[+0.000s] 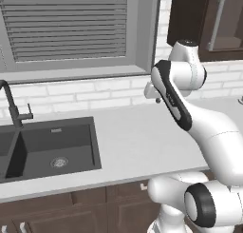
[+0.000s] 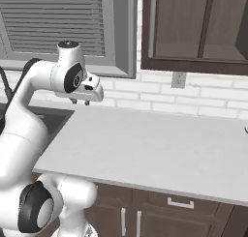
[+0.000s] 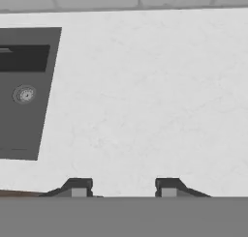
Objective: Take a straw from the drawer in front and place it inside the glass cup on the dining counter.
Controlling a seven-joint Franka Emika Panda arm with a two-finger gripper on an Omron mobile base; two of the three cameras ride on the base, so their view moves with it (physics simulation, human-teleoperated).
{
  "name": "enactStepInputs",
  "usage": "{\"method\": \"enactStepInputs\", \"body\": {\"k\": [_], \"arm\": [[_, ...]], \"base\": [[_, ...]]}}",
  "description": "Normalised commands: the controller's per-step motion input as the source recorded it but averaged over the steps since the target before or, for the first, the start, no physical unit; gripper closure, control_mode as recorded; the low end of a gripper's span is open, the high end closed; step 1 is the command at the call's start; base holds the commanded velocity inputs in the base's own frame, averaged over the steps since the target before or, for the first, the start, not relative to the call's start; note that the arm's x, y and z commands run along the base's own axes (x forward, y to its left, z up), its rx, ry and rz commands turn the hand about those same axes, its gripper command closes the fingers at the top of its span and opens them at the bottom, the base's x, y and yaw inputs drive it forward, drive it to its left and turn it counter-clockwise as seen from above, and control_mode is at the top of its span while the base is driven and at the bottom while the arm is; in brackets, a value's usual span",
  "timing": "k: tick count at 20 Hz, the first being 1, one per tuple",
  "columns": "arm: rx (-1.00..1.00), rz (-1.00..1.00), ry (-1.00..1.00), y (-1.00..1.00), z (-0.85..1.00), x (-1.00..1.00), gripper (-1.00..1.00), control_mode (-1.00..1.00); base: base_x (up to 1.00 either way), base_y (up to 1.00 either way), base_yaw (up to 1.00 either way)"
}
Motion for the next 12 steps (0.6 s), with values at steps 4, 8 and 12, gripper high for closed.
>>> {"method": "enactStepInputs", "body": {"k": [4, 8, 12], "arm": [[0.00, 0.00, 0.00, 0.00, 0.00, 0.00, -1.00, 1.00], [0.00, 0.00, 0.00, 0.00, 0.00, 0.00, -1.00, 1.00], [0.00, 0.00, 0.00, 0.00, 0.00, 0.00, -1.00, 1.00]], "base": [[-0.28, 0.01, 0.00], [-0.83, 0.03, 0.00], [-0.69, -0.05, 0.08]]}}
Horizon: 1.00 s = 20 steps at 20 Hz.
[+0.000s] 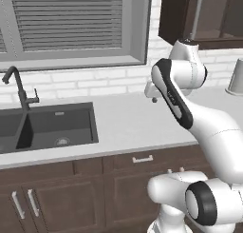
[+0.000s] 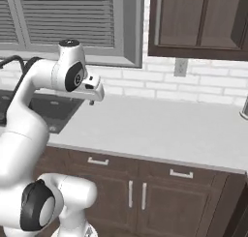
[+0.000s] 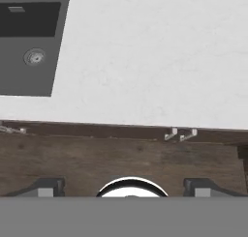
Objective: Take a straw from the drawer in front and place it inside the glass cup on the dining counter.
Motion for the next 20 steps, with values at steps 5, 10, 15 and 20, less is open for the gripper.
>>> {"method": "enactStepInputs", "body": {"k": [5, 10, 15, 20], "arm": [[0.00, 0.00, 0.00, 0.00, 0.00, 0.00, -1.00, 1.00], [0.00, 0.00, 0.00, 0.00, 0.00, 0.00, -1.00, 1.00], [0.00, 0.00, 0.00, 0.00, 0.00, 0.00, -1.00, 1.00], [0.00, 0.00, 0.00, 0.00, 0.00, 0.00, -1.00, 1.00]], "base": [[-0.71, 0.04, 0.01], [-0.46, 0.39, -0.39], [-0.05, 0.74, -0.56], [0.00, 0.98, -0.53]]}}
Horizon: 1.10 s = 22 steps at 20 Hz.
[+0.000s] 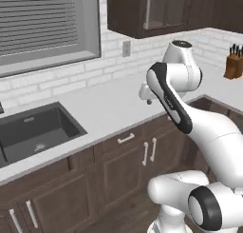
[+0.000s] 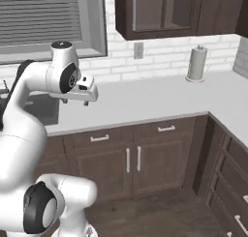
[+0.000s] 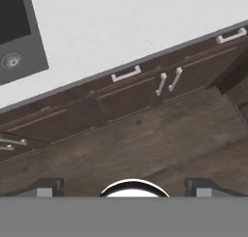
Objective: Take a straw from the drawer in front and place it inside the glass cup on the dining counter.
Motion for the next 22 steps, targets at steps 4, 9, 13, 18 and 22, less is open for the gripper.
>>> {"method": "enactStepInputs", "body": {"k": [4, 9, 13, 18, 22], "arm": [[0.00, 0.00, 0.00, 0.00, 0.00, 0.00, -1.00, 1.00], [0.00, 0.00, 0.00, 0.00, 0.00, 0.00, -1.00, 1.00], [0.00, 0.00, 0.00, 0.00, 0.00, 0.00, -1.00, 1.00], [0.00, 0.00, 0.00, 0.00, 0.00, 0.00, -1.00, 1.00], [0.00, 0.00, 0.00, 0.00, 0.00, 0.00, -1.00, 1.00]], "base": [[0.00, 0.98, -0.50], [0.07, 0.88, -0.49], [0.11, 0.80, -0.48], [0.20, 0.65, -0.48], [0.04, 0.64, -0.43]]}}
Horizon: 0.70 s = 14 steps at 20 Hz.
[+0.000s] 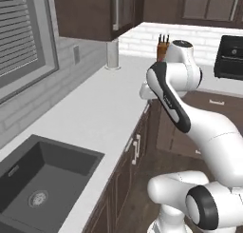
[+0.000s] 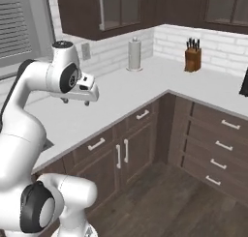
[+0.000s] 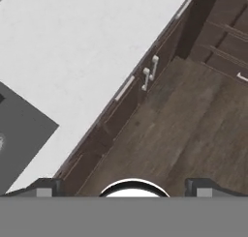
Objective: Take a straw from the drawer in front and place it inside the glass cup on the dining counter.
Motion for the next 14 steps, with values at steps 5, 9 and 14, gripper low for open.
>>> {"method": "enactStepInputs", "body": {"k": [5, 9, 14], "arm": [[0.00, 0.00, 0.00, 0.00, 0.00, 0.00, -1.00, 1.00], [0.00, 0.00, 0.00, 0.00, 0.00, 0.00, -1.00, 1.00], [0.05, -0.19, 0.00, 0.07, 0.01, -0.02, -1.00, -1.00]], "base": [[0.00, 0.68, -0.39], [0.00, 0.72, -0.36], [0.00, 0.12, -0.07]]}}
